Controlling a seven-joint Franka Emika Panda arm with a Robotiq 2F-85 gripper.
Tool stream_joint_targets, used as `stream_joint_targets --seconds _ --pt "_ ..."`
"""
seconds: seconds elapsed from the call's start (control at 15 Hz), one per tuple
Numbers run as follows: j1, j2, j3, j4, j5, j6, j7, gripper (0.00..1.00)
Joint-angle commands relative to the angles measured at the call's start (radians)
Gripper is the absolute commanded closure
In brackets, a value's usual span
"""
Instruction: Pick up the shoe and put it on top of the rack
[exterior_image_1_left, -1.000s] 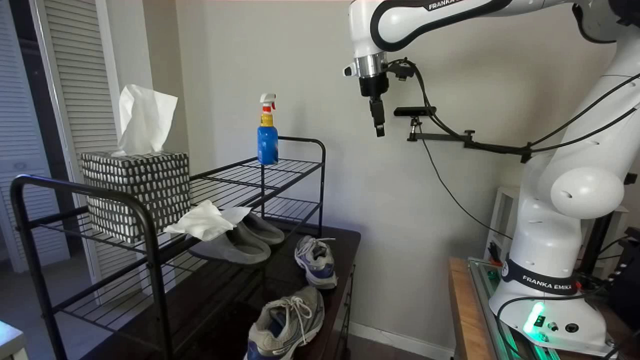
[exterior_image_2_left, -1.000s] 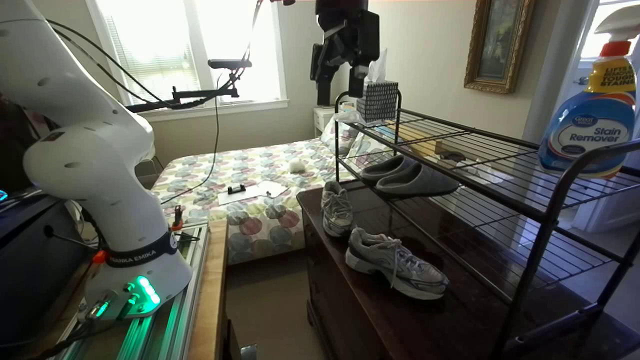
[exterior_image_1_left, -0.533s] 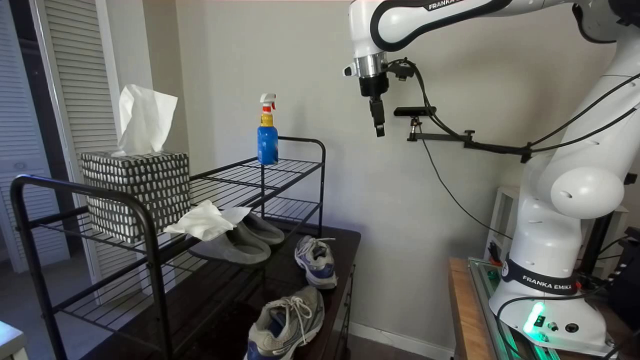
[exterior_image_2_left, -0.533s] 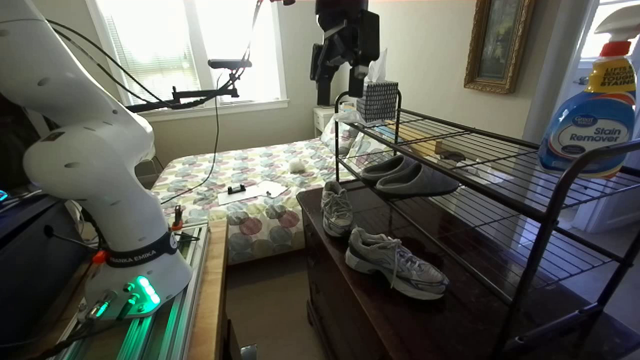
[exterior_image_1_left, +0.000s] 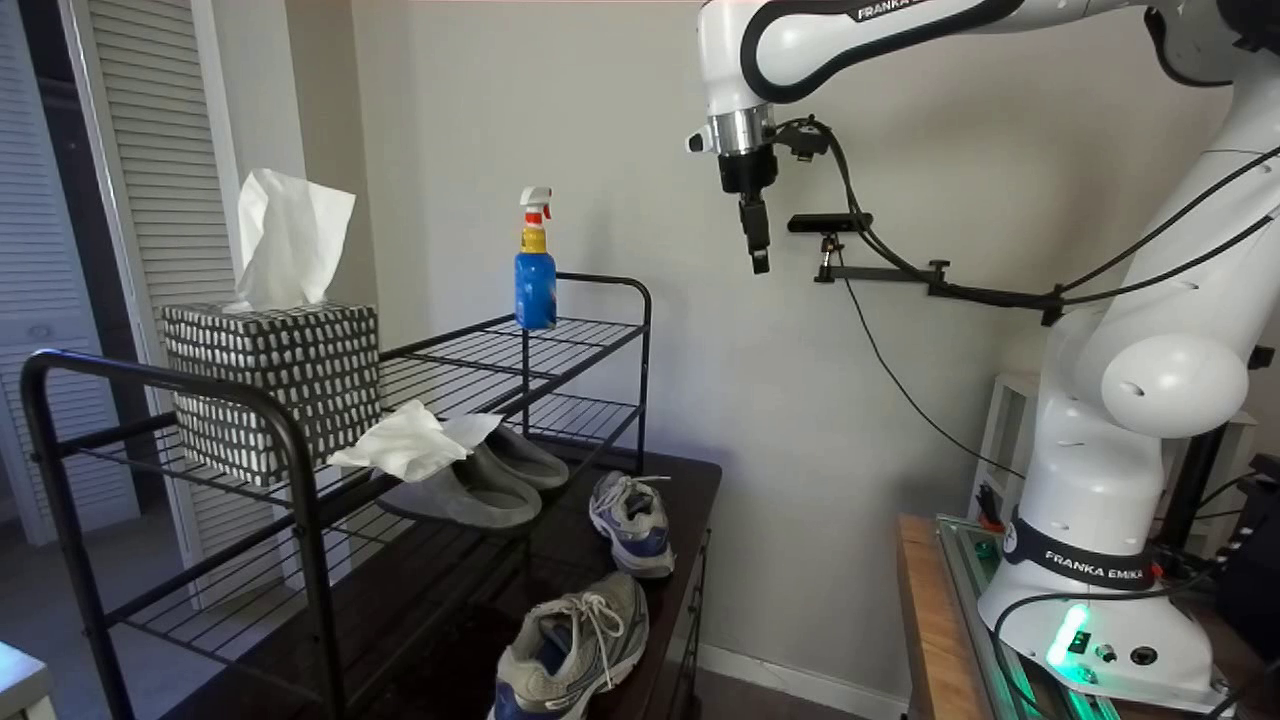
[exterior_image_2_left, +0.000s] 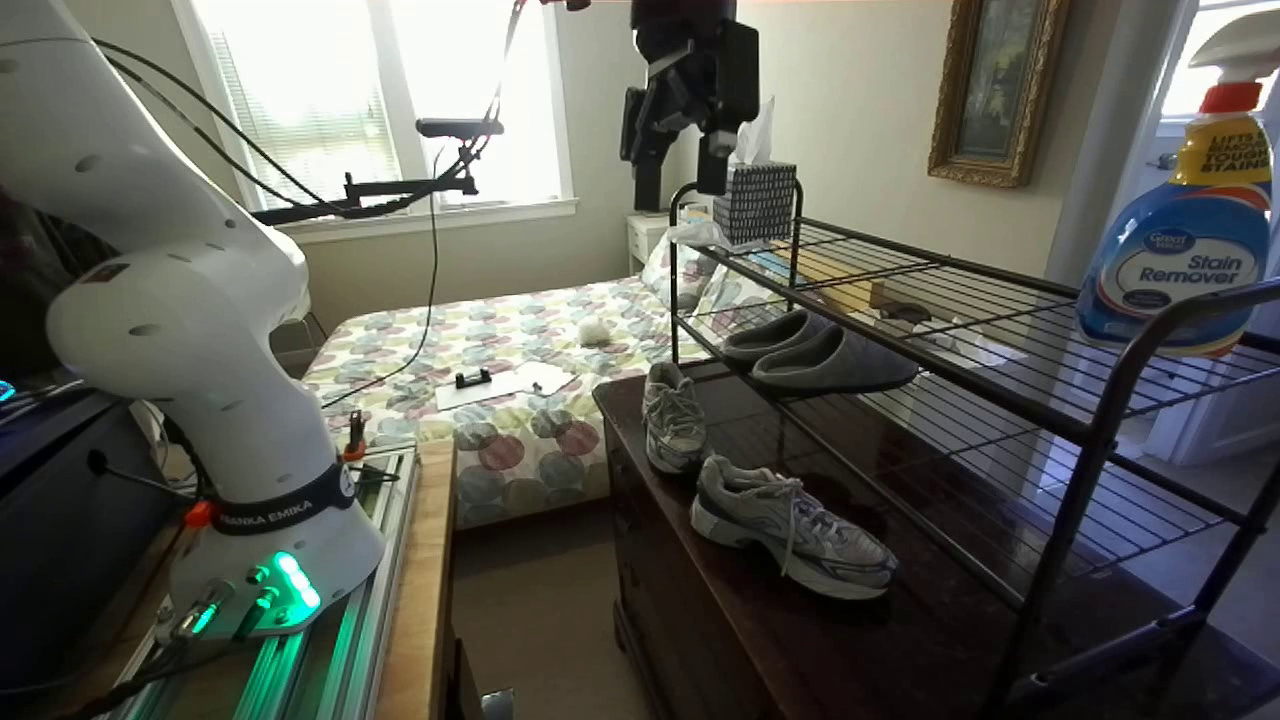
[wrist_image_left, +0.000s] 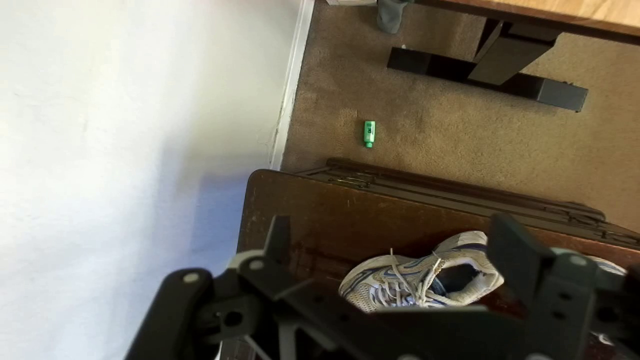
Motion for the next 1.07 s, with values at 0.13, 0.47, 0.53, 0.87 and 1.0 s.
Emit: stream_joint_targets --seconds 0.13,0.47,0.53,0.87,1.0 --pt "0.018 0.001 -0.015 0.003 -0.004 -0.005 0.004 0.0" --pt "0.004 0.103 -0.106 -0.019 0.243 0.108 0.021 0.0" --pt "-0.004 0.129 -0.125 -0.031 0.288 0.153 0.02 0.0" --pt "-0.032 0.287 -0.175 -0.08 0.546 0.357 0.017 0.0" --pt "-0.044 0.27 -0.16 -0.075 0.506 0.327 0.0 0.0"
